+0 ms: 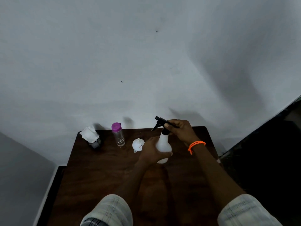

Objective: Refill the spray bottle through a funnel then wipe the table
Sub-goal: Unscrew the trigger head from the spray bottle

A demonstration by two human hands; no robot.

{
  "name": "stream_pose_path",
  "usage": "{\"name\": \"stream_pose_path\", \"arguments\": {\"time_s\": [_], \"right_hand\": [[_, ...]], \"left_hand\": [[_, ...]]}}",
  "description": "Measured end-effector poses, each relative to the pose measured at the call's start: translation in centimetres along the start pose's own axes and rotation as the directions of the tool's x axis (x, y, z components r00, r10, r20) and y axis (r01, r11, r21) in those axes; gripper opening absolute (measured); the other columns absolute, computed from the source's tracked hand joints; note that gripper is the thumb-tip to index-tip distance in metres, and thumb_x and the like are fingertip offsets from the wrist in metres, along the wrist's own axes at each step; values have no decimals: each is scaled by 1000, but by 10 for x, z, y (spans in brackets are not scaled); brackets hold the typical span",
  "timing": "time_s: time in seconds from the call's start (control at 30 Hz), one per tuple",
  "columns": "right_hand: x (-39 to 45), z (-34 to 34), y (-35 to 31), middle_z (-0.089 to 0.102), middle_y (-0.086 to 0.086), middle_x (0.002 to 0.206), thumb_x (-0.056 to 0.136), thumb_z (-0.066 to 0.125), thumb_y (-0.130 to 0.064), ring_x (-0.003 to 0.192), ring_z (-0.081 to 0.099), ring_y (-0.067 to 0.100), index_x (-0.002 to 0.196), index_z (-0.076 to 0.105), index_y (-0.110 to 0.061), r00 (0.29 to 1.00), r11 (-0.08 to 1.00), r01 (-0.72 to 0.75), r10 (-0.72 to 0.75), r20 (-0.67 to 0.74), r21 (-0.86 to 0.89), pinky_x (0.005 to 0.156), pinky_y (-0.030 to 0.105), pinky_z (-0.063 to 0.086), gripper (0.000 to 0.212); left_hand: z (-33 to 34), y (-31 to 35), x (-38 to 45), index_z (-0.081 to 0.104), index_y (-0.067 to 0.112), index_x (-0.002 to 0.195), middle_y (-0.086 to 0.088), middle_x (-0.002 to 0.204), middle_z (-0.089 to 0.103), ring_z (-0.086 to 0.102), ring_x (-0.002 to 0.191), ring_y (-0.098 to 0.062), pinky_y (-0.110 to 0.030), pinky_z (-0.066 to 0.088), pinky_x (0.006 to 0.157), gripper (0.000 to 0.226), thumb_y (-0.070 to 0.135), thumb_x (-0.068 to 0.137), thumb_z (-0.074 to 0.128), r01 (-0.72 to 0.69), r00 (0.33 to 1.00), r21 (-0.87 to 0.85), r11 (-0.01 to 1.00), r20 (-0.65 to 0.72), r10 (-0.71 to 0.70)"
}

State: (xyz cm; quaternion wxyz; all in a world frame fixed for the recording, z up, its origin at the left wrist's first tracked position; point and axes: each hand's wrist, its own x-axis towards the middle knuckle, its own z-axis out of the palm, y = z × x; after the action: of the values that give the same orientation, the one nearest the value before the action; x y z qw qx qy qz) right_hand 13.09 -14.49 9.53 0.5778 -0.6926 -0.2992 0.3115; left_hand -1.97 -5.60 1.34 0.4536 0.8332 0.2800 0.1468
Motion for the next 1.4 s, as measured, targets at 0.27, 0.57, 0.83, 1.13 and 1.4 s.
{"name": "stream_pose_path", "arguments": {"time_s": [0.27, 0.57, 0.83, 1.13, 1.4], "right_hand": [[-23, -14, -11, 71, 18, 116, 92, 70, -24, 113, 68, 32, 115, 72, -5, 947, 969, -181, 127, 294, 167, 98, 48, 55, 30], [-29, 53, -20, 52, 8, 118, 63, 80, -72, 95, 65, 20, 113, 57, -12, 923, 937, -294, 227, -311, -189, 77, 38, 62, 82], [-34, 74, -17, 70, 8, 84, 54, 87, -26, 78, 68, 21, 88, 69, -5, 929, 934, -266, 183, -320, -238, 63, 35, 59, 44], [-31, 43, -50, 67, 25, 93, 75, 52, 21, 86, 61, 35, 105, 74, 4, 975, 946, -219, 201, 98, 238, 85, 45, 52, 40], [-33, 21, -56, 67, 15, 122, 91, 59, 4, 119, 63, 30, 128, 64, -3, 927, 880, -226, 62, 370, 417, 108, 47, 46, 38]], "left_hand": [[-24, 11, -33, 66, 26, 114, 15, 103, 71, 65, 97, 1, -24, 55, 83, 68, 53, 57, 94, -10, 992, -28, 1000, 127, 13], [-17, 23, -47, 62, 19, 116, 6, 107, 66, 61, 98, -13, -31, 54, 81, 77, 63, 57, 83, 141, 990, 271, 952, -19, -142], [-23, 15, -61, 63, 18, 113, 11, 95, 63, 63, 92, -11, -28, 51, 74, 70, 57, 60, 86, 141, 989, 212, 967, -76, -127], [-71, 13, -64, 68, 37, 93, 13, 92, 73, 69, 89, -2, -31, 59, 76, 49, 56, 55, 93, 22, 1000, -48, 999, -7, -23], [-82, 33, -67, 76, 23, 105, 7, 101, 77, 73, 92, -7, -35, 62, 79, 45, 35, 67, 94, -64, 993, -219, 974, 84, 84]]}}
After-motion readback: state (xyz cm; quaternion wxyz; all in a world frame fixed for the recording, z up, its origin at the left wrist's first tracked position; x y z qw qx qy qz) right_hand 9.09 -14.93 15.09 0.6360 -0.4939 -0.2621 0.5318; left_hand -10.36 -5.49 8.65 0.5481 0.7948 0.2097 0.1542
